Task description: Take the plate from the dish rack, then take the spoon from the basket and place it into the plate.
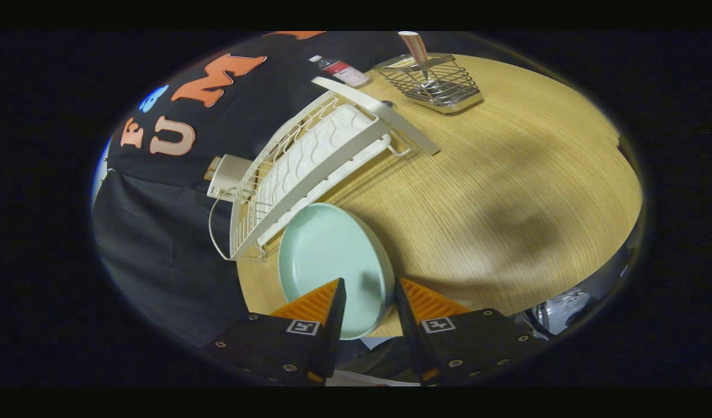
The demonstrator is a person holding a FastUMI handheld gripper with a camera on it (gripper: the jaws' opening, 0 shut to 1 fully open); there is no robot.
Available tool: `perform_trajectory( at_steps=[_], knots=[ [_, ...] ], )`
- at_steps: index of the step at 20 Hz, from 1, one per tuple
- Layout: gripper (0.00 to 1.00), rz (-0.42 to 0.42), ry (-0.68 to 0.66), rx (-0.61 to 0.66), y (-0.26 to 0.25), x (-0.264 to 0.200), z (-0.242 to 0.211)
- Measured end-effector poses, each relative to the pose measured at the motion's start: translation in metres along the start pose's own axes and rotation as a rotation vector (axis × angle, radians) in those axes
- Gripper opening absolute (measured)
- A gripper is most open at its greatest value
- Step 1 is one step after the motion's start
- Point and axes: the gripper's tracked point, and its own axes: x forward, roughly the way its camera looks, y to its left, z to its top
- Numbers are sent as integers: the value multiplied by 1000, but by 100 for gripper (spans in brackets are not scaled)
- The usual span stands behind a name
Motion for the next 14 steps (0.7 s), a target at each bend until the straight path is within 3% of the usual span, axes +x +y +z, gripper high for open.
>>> perform_trajectory(
  at_steps=[5,6,7,8,9,14],
  knots=[
    [65,20,-14,41,-2,-9,17],
    [71,20,-37,55,-4,-14,28],
    [86,19,-78,65,-6,-19,40],
    [94,24,-129,61,-8,-24,55],
    [98,15,-181,43,-11,-35,70],
    [98,-77,-459,-157,-19,-82,144]
  ],
)
